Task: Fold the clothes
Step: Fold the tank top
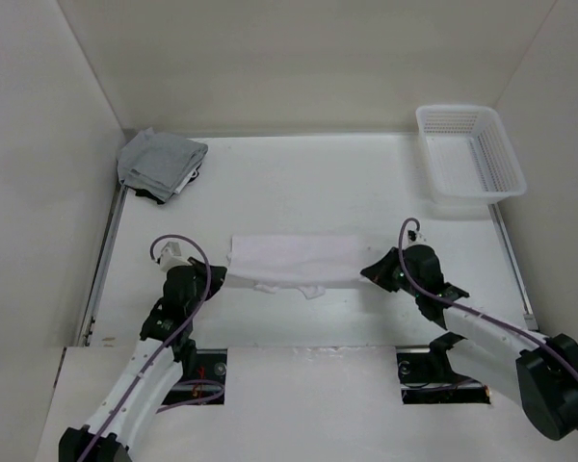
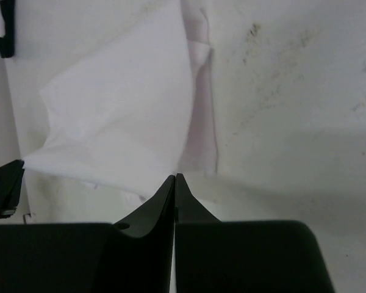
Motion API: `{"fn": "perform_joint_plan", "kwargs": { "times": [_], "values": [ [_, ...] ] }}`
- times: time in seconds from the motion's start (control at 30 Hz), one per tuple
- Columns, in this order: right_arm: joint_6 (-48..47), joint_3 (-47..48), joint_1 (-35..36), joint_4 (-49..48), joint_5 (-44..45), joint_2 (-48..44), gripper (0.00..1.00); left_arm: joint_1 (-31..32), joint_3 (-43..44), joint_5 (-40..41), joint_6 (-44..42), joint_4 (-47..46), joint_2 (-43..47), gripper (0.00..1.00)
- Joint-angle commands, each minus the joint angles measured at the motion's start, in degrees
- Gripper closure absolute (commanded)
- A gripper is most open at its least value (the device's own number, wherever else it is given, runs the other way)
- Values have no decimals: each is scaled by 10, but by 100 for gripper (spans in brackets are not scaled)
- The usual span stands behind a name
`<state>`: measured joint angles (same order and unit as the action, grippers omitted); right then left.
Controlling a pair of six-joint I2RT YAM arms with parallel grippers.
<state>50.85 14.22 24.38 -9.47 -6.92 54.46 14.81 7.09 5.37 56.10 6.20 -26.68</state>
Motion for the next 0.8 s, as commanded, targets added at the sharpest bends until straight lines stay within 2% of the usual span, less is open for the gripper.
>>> {"fn": "perform_joint_plan", "kwargs": {
  "times": [0.0, 0.07, 0.1, 0.13, 0.2, 0.27, 0.37, 0.5, 0.77],
  "values": [
    [27, -7, 16, 9, 15, 21, 97, -8, -10, 10, 11, 8, -7, 95],
    [25, -2, 16, 17, 17, 32, 89, -16, -4, 18, 5, 8, -29, 86],
    [22, 3, 16, 17, 17, 34, 80, -25, 5, 23, -2, 6, -42, 78],
    [17, 8, 16, 17, 17, 34, 72, -32, 12, 24, -6, 4, -47, 75],
    [1, 17, 9, 18, 18, 28, 57, -48, 27, 27, -14, -2, -57, 74],
    [-12, 24, -9, -4, 18, 29, 51, -57, 41, 28, -19, -14, -65, 73],
    [-35, 56, -26, -32, -16, 84, 48, -53, 55, 31, -20, -47, -97, 73],
    [-28, 82, -32, -70, -43, 176, 50, -19, 68, 32, -17, -103, -152, 74],
    [56, 72, -35, -212, -85, 323, 70, 32, 97, 42, -19, -181, -203, 74]
  ]
}}
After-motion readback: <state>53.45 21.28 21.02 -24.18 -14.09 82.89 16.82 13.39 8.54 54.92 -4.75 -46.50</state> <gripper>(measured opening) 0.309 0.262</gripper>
